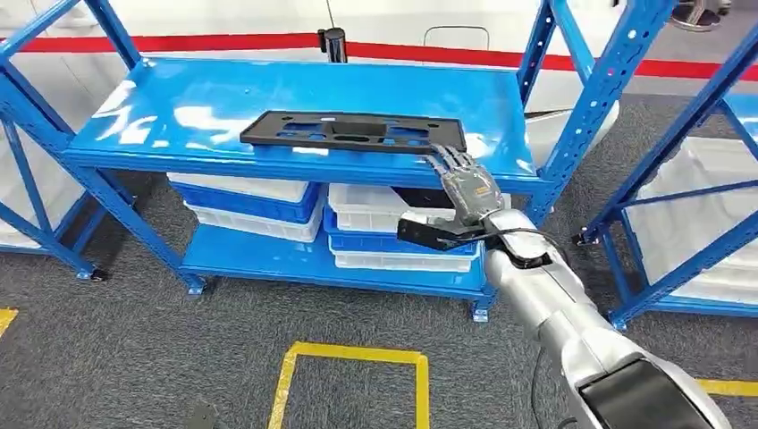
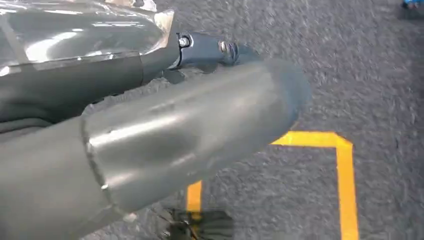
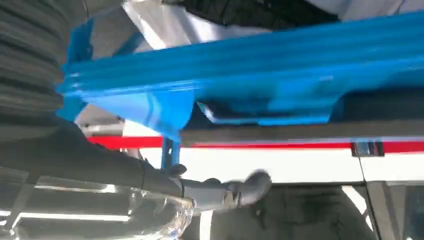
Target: Take the parts from the cabinet and place them on the table.
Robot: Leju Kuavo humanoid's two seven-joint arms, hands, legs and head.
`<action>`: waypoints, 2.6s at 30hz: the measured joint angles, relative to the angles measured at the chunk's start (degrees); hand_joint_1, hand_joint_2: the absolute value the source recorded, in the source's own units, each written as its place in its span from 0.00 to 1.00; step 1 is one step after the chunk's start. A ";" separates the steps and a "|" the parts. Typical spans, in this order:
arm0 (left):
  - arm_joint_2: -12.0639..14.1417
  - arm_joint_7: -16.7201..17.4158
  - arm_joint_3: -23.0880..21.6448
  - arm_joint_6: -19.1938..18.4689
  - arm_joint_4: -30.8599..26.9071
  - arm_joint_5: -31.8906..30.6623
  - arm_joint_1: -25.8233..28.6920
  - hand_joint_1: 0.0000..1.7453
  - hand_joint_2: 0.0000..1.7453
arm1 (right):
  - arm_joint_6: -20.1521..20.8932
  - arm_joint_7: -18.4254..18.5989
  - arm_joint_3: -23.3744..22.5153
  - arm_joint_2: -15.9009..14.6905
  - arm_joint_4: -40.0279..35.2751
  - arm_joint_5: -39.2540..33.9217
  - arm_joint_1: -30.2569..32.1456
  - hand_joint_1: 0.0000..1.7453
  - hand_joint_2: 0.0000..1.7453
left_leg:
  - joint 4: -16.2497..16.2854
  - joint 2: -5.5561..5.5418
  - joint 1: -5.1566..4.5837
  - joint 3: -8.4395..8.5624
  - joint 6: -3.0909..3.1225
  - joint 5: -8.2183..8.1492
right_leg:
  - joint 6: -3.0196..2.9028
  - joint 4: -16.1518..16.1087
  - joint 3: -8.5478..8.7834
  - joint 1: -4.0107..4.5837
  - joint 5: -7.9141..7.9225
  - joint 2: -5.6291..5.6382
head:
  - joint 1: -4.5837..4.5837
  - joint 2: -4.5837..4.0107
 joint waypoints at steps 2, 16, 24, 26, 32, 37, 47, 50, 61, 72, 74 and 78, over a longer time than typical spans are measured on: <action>-0.09 0.07 0.02 0.07 0.02 0.07 -0.08 0.00 0.00 | 0.13 0.11 -0.18 0.02 -0.42 0.22 0.12 0.00 1.00 | -2.49 0.24 -0.52 1.90 0.30 0.09 | 0.81 -0.37 1.23 0.36 1.02 -0.21 | -0.44 0.00; -0.76 -0.96 0.15 -0.24 0.26 -0.07 0.12 0.00 0.00 | 0.07 0.98 -0.37 -0.11 -1.44 2.95 1.65 0.00 1.00 | -2.42 0.47 3.20 12.63 -5.64 -9.13 | 5.13 1.37 -10.00 -2.72 9.37 -3.35 | -0.85 0.00; -1.27 -2.27 0.18 -1.95 0.22 -0.02 -0.33 0.00 0.00 | 3.10 2.55 0.65 1.37 -6.77 6.95 1.81 0.00 1.00 | 14.87 0.93 4.22 -0.32 -8.19 -12.68 | 0.83 -1.53 -5.88 -2.80 7.96 -2.49 | -1.31 0.00; -1.22 -2.27 0.18 -1.90 0.22 -0.26 -0.36 0.00 0.00 | 4.24 3.08 1.57 1.79 -8.26 7.69 1.94 0.00 1.00 | 11.07 0.92 4.34 -0.31 -8.06 -8.93 | 0.70 -1.54 -5.20 -2.51 7.50 -2.18 | -1.31 0.00; -1.03 -2.38 0.35 -1.86 0.15 -0.52 -0.89 0.00 0.00 | 5.71 4.98 3.69 2.53 -12.55 9.09 2.13 0.00 1.00 | -3.37 0.88 3.24 5.11 -5.51 -2.44 | 1.94 -1.68 -4.31 -1.81 6.38 -1.81 | -1.47 0.00; -1.11 -2.34 0.42 -1.86 0.15 -0.68 -0.99 0.00 0.00 | 5.82 5.66 4.48 2.38 -14.82 9.18 2.20 0.00 1.00 | -4.56 1.01 3.30 6.61 -4.46 -0.90 | 1.71 8.82 -9.21 -1.56 1.01 -2.12 | -1.18 0.00; -1.16 -1.77 0.46 -1.90 0.17 -0.70 -0.96 0.00 0.00 | 6.41 6.05 5.70 1.84 -17.00 9.62 2.92 0.00 1.00 | -2.15 0.49 2.81 5.89 -5.79 -2.54 | 2.15 -0.16 -4.83 -1.31 5.68 -2.16 | -1.25 0.00; -1.09 -1.77 0.46 -1.90 0.17 -0.72 -0.94 0.00 0.00 | 6.41 6.05 5.92 1.94 -17.57 9.64 2.86 0.00 1.00 | -1.26 0.54 3.05 5.45 -6.60 -3.40 | 1.28 -0.60 -4.60 -2.14 6.18 -2.14 | -1.22 0.00; -0.98 -1.68 1.33 -1.79 0.17 -0.68 -1.04 0.00 0.00 | 8.24 7.85 8.02 3.10 -17.33 8.92 2.67 0.00 1.00 | -1.97 0.73 3.80 5.57 -7.46 -2.89 | 2.09 -0.52 -4.75 -1.98 5.81 -2.15 | -1.82 0.00; -1.03 -1.27 1.53 -1.97 0.15 -1.20 -1.17 0.00 0.00 | 7.78 7.98 8.61 1.77 -17.07 8.98 3.01 0.00 1.00 | -2.66 0.53 2.22 6.14 -4.09 -2.47 | 3.08 13.93 -12.37 -1.43 0.43 -2.30 | -1.33 0.00; -1.07 -1.27 1.53 -2.03 0.15 -1.20 -1.25 0.00 0.00 | 8.13 7.98 8.70 1.77 -17.07 9.11 2.94 0.00 1.00 | -2.28 0.40 1.90 6.24 -4.05 -2.77 | 3.19 1.69 -6.31 -1.19 5.07 -2.31 | -1.33 0.00; -1.03 -1.27 1.68 -2.01 0.15 -1.22 -1.34 0.00 0.00 | 8.96 8.00 9.07 2.01 -16.98 9.53 3.10 0.00 1.00 | -1.64 0.25 1.60 5.69 -3.95 -3.20 | 2.30 -0.40 -5.41 -1.17 6.15 -2.35 | -1.58 0.00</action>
